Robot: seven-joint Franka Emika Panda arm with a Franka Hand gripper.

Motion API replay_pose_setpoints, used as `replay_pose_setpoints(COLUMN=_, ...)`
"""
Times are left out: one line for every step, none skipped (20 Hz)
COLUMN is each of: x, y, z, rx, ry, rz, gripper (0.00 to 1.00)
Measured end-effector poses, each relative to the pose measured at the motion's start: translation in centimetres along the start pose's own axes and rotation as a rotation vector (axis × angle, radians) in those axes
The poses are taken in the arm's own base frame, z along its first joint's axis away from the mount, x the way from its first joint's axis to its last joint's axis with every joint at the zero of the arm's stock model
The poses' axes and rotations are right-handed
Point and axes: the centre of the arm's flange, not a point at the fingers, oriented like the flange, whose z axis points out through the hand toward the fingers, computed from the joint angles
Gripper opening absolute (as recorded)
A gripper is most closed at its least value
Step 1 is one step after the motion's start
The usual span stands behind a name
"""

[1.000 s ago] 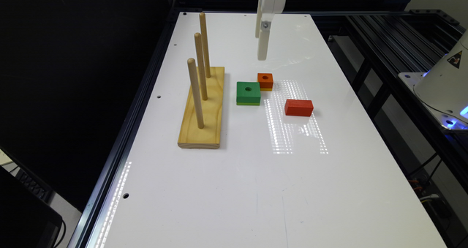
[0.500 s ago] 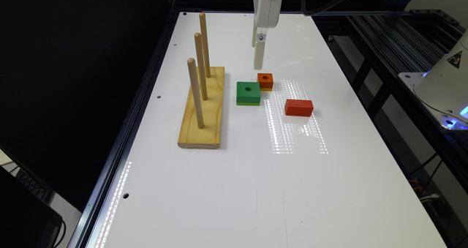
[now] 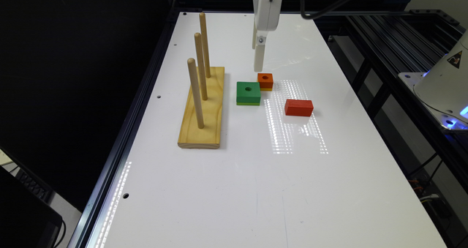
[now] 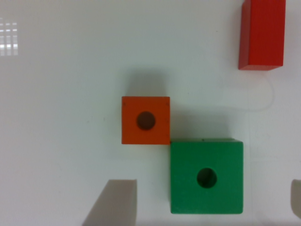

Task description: Pick up green block.

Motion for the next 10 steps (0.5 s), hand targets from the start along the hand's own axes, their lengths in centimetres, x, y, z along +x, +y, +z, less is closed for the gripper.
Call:
replay_pose_setpoints(x=0.03, y=-0.03, z=0.31, rx=0.001, ry=0.001, rz=0.000, gripper=1.00)
replay_pose_setpoints(x=0.04, y=-0.05, z=0.53, rx=0.002, ry=0.001, rz=0.000, gripper=1.00)
replay_pose_setpoints(x=0.06, y=-0.06, z=0.63, rx=0.002, ry=0.001, rz=0.000, gripper=1.00)
replay_pose_setpoints(x=0.06, y=-0.07, z=0.65, rx=0.002, ry=0.001, rz=0.000, gripper=1.00)
replay_pose_setpoints(x=0.07, y=-0.08, z=0.63, rx=0.002, ry=0.001, rz=0.000, gripper=1.00)
replay_pose_setpoints(x=0.10, y=-0.14, z=0.56, rx=0.003, ry=0.003, rz=0.000, gripper=1.00)
replay_pose_setpoints(x=0.13, y=-0.22, z=0.49, rx=0.005, ry=0.004, rz=-0.001, gripper=1.00)
replay_pose_setpoints(x=0.18, y=-0.34, z=0.39, rx=0.007, ry=0.006, rz=-0.002, gripper=1.00)
replay_pose_setpoints(x=0.25, y=-0.49, z=0.29, rx=0.009, ry=0.008, rz=-0.003, gripper=1.00)
replay_pose_setpoints(x=0.31, y=-0.60, z=0.24, rx=0.011, ry=0.009, rz=-0.003, gripper=1.00)
